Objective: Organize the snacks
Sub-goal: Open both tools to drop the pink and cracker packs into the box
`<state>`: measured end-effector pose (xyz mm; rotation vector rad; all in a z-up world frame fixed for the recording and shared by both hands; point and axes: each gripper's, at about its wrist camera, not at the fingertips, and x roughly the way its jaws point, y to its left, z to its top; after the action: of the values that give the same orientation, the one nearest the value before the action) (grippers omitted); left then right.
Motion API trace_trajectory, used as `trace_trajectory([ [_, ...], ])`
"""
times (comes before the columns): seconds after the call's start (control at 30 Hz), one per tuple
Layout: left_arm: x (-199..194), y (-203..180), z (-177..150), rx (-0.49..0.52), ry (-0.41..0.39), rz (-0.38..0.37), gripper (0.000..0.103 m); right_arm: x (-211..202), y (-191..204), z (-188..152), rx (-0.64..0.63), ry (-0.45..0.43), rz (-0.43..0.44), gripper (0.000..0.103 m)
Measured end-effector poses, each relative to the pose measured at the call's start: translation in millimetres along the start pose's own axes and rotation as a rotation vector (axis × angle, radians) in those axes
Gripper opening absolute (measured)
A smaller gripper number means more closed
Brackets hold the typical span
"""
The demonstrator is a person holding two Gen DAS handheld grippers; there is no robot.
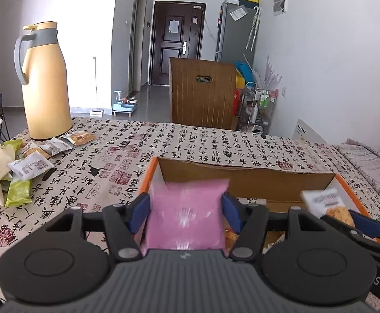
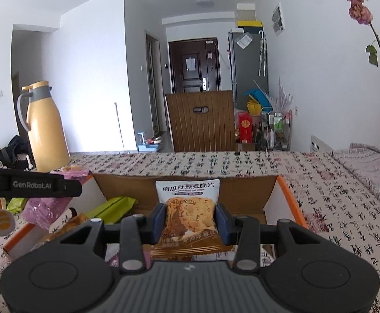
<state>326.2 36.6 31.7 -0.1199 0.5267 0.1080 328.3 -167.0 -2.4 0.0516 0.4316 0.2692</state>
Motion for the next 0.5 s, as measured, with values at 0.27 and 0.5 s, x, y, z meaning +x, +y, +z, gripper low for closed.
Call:
trace_trajectory([
  [0.27, -13, 0, -1, -0.006, -0.064, 0.018, 0.103, -9, -5, -2, 0.024, -0.023, -0.019, 0.087],
  [0.5, -20, 1, 2, -0.018, -0.074, 0.017, 0.103, -16, -7, 0, 0.042, -0.043, -0.027, 0.103],
])
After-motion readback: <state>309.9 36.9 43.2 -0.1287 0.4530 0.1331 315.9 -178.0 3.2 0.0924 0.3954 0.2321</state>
